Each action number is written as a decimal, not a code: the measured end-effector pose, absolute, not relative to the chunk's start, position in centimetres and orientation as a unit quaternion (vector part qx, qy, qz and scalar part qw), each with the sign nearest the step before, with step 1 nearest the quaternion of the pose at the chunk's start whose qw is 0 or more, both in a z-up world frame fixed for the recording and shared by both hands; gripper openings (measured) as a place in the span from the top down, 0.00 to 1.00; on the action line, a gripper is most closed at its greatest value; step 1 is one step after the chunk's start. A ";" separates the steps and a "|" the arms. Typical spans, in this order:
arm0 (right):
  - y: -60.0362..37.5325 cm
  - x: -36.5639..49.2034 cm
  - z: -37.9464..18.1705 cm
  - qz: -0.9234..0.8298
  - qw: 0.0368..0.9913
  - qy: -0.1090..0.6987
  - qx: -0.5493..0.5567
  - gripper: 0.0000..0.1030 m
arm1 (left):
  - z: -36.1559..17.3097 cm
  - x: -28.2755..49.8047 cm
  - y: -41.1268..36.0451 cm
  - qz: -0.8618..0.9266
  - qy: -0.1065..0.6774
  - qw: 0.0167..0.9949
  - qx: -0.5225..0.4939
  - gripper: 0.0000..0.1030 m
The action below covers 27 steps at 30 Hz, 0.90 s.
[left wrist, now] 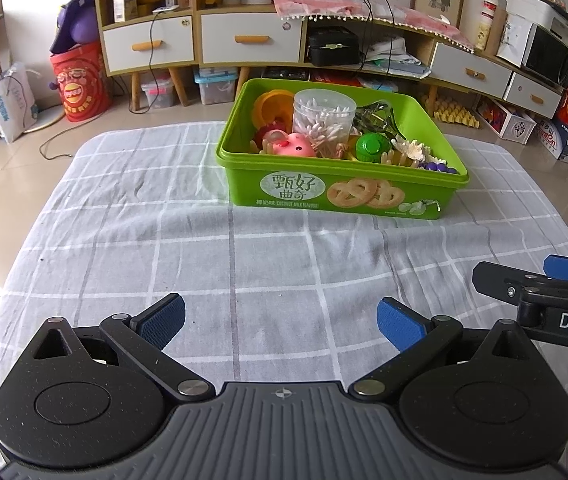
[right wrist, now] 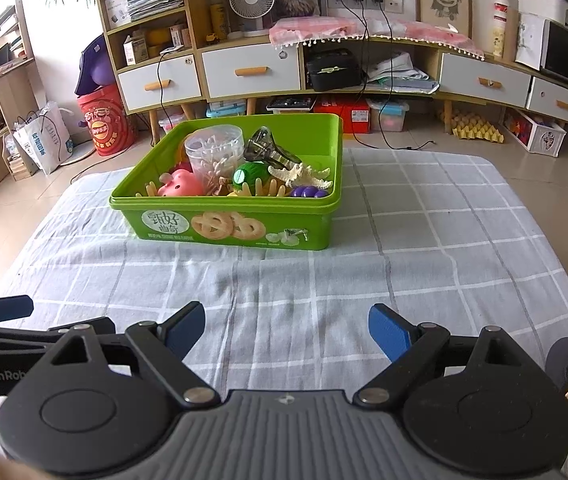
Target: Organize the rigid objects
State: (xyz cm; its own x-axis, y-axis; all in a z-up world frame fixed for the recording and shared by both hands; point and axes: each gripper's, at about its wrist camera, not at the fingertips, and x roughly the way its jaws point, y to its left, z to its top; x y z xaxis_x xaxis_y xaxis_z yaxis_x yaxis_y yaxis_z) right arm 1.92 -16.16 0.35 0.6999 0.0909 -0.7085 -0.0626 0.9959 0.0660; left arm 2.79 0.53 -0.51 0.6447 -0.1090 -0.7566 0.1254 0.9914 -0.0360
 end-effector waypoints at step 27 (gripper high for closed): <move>-16.4 2.3 -1.8 0.028 0.906 0.421 0.035 0.30 | -4.3 2.5 0.9 -0.053 0.459 0.886 0.020 0.02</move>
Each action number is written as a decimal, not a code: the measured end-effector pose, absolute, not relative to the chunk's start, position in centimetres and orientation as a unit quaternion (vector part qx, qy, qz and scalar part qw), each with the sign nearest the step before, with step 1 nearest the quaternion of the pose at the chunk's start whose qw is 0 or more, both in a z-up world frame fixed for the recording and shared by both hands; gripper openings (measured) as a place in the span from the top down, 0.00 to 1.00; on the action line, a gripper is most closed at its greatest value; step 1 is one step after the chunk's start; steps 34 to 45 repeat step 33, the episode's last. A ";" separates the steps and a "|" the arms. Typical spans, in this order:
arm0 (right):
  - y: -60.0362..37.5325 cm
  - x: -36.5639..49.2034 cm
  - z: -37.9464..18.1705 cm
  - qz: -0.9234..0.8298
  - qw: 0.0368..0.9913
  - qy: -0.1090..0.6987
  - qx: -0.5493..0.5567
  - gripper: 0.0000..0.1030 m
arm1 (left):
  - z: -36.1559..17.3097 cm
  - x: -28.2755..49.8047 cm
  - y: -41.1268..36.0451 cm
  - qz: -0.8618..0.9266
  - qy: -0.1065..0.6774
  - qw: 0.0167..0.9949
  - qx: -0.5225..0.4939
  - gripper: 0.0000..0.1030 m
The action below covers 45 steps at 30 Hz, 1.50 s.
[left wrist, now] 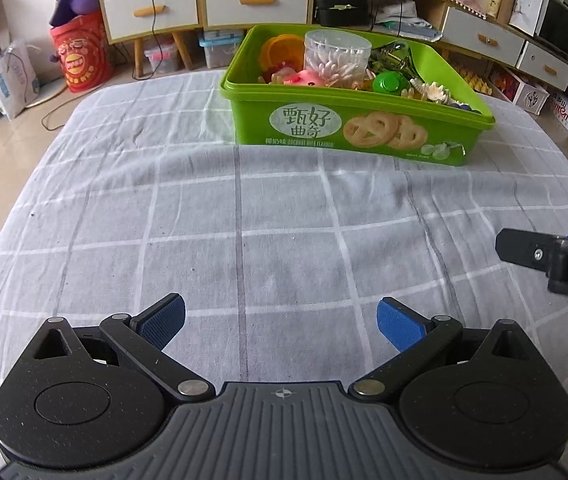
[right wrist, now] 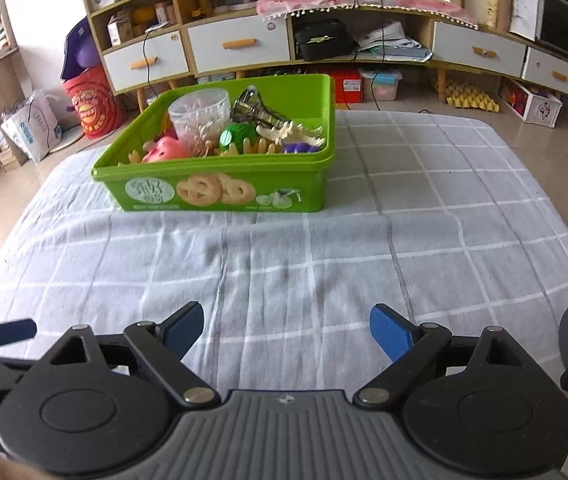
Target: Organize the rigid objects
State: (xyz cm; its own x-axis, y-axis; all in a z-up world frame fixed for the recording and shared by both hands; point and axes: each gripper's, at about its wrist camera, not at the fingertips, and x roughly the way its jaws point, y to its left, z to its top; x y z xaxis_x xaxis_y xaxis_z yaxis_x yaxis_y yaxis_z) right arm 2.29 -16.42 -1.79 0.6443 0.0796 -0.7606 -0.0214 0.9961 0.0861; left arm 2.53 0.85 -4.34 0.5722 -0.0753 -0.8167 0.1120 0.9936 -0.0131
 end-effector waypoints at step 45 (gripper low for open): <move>-16.1 2.3 -1.6 0.027 0.908 0.416 0.029 0.29 | -3.1 2.4 0.5 -0.056 0.443 0.895 0.017 0.02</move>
